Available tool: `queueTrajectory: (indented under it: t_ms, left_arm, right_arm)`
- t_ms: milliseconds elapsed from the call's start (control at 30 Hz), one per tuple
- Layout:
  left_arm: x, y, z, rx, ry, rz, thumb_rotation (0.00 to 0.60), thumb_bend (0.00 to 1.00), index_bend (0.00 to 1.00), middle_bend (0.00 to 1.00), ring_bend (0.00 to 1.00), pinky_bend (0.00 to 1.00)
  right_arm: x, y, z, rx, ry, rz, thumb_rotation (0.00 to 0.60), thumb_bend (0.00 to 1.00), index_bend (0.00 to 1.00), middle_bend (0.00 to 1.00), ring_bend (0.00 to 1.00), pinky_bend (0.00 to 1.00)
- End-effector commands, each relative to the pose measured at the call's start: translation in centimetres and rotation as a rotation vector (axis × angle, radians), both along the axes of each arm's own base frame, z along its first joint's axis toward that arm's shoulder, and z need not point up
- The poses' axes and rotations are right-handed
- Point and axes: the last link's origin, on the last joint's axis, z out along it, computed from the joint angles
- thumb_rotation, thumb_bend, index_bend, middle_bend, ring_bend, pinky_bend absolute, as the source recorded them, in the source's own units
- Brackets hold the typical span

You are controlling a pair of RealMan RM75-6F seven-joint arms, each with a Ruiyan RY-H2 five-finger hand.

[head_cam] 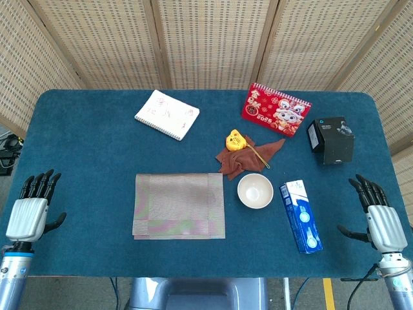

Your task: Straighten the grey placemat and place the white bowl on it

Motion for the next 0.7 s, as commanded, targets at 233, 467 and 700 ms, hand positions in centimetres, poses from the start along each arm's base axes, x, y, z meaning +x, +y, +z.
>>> queueTrajectory:
  t_ms: [233,467,700]
  left_arm:
    - [-0.1,0.0,0.0,-0.003,0.0,0.001,0.6,0.25,0.0,0.0,0.0,0.0]
    - [0.0,0.1,-0.1,-0.006,-0.002,-0.004,0.6,0.25,0.0,0.0,0.0,0.0]
    - [0.6,0.0,-1.7,-0.062,-0.002,-0.046,0.6,0.18,0.13,0.0,0.0,0.0]
  right_arm:
    - [0.2,0.2,-0.1,0.0,0.001,0.007,0.6,0.14,0.09,0.0,0.0,0.0]
    - [0.2,0.1,0.0,0.001,-0.005,0.005,0.6,0.14,0.09,0.0,0.0,0.0]
    - [0.1,0.1,0.2,-0.004,-0.022,-0.002,0.6,0.14,0.09,0.0,0.0,0.0]
